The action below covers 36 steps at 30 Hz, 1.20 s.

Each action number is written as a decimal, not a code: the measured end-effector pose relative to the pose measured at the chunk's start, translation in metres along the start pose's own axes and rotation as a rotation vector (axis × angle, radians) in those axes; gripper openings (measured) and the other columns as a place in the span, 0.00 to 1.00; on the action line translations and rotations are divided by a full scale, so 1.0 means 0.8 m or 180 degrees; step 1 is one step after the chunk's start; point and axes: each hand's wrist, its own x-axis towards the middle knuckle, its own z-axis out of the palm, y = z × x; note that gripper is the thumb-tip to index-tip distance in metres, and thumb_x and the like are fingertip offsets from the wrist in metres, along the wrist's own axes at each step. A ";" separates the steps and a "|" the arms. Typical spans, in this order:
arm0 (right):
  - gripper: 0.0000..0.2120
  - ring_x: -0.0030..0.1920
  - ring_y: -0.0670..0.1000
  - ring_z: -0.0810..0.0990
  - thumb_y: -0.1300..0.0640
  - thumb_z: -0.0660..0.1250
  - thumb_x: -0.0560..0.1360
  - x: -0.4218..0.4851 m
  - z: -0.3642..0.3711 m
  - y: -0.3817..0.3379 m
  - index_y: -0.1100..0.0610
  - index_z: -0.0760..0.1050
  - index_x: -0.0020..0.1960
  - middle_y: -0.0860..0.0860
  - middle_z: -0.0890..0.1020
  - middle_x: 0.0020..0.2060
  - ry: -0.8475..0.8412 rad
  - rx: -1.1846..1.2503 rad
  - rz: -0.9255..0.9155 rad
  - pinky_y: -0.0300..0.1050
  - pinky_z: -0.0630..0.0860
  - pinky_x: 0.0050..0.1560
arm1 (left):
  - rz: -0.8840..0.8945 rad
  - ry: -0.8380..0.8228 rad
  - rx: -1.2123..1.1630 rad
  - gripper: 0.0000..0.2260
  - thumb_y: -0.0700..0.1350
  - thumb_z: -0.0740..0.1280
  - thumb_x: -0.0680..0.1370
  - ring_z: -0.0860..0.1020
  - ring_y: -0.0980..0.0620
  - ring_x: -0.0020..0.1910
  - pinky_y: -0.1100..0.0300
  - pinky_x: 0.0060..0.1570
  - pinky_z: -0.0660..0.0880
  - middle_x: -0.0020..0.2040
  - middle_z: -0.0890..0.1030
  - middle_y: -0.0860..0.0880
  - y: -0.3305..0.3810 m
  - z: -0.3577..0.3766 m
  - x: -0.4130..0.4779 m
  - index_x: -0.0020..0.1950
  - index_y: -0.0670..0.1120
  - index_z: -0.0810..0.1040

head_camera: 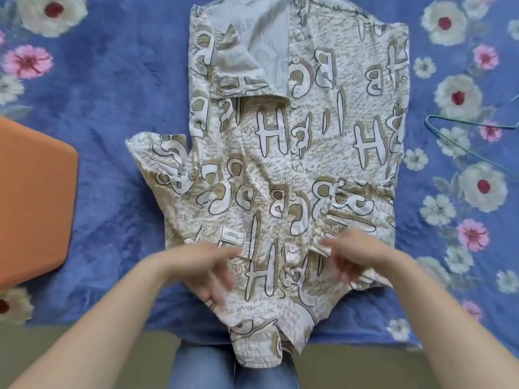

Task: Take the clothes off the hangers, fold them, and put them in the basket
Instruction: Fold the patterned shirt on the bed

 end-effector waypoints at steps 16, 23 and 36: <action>0.40 0.65 0.59 0.72 0.46 0.71 0.73 0.118 0.032 -0.163 0.53 0.52 0.76 0.58 0.63 0.71 0.1830 -0.0730 -0.1004 0.58 0.72 0.65 | 0.1121 0.2078 -0.2750 0.32 0.59 0.79 0.60 0.83 0.43 0.53 0.45 0.59 0.77 0.51 0.85 0.44 0.026 -0.134 0.039 0.57 0.42 0.81; 0.39 0.61 0.61 0.74 0.49 0.75 0.71 0.125 0.017 -0.178 0.52 0.55 0.71 0.59 0.64 0.70 0.1612 -0.0730 -0.0757 0.58 0.76 0.60 | 0.1592 0.4311 -0.3362 0.08 0.39 0.74 0.69 0.77 0.52 0.36 0.60 0.38 0.73 0.34 0.79 0.52 0.001 -0.133 -0.010 0.37 0.48 0.77; 0.29 0.44 0.57 0.75 0.49 0.67 0.75 0.126 -0.043 -0.305 0.58 0.56 0.69 0.53 0.73 0.50 0.2904 -0.2792 -0.1905 0.47 0.68 0.35 | 0.1923 0.4202 0.0402 0.20 0.45 0.61 0.74 0.64 0.42 0.65 0.46 0.65 0.62 0.67 0.68 0.44 0.139 -0.177 0.062 0.66 0.45 0.72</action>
